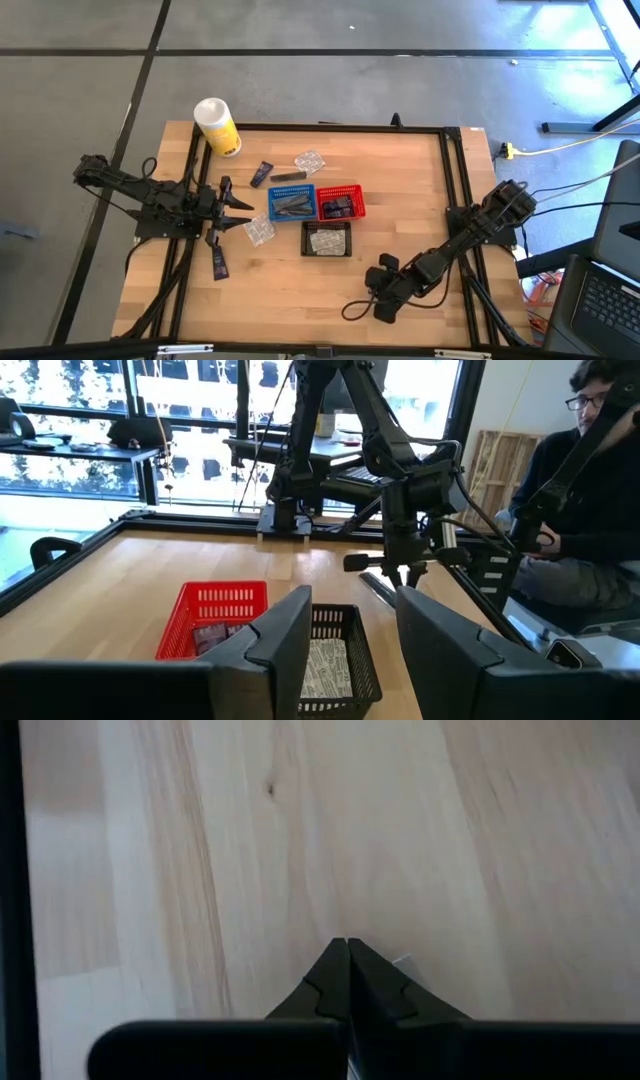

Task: Pick & Place Travel size toiletries
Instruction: Put the black comb into the blue bin

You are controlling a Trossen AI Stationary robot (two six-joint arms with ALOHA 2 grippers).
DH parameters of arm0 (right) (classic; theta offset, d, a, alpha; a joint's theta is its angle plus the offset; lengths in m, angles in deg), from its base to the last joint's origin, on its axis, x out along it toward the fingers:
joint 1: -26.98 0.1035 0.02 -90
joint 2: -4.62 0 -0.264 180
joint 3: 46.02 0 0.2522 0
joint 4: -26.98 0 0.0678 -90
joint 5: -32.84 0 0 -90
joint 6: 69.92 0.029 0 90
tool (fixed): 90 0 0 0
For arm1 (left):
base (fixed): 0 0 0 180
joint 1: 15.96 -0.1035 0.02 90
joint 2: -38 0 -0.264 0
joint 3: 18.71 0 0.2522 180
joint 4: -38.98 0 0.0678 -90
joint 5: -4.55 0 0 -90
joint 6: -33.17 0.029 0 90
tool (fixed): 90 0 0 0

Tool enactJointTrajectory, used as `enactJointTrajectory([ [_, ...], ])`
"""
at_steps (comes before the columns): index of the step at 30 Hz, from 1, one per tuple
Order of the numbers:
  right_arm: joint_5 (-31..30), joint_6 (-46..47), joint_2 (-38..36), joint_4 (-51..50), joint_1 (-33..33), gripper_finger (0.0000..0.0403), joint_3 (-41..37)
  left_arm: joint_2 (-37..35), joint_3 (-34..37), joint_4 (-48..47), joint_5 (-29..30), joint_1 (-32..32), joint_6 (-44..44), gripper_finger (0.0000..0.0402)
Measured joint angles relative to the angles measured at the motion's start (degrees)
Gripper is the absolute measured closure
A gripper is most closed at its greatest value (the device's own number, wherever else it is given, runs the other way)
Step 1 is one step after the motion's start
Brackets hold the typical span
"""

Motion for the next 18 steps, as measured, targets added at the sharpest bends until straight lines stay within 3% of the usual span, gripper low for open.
enactJointTrajectory([
  [6, -0.9, -3.1, -1.3, -2.4, 0.0, 0.0403, 2.5, 0.0, 0.0, 0.0, 0.0, 0.0, 0.0, 0.0258],
  [18, -1.1, -0.1, -1.3, -11.1, 0.0, 0.0403, 3.6, 0.0, 0.0, 0.0, 0.0, 0.0, 0.0, 0.0258],
])
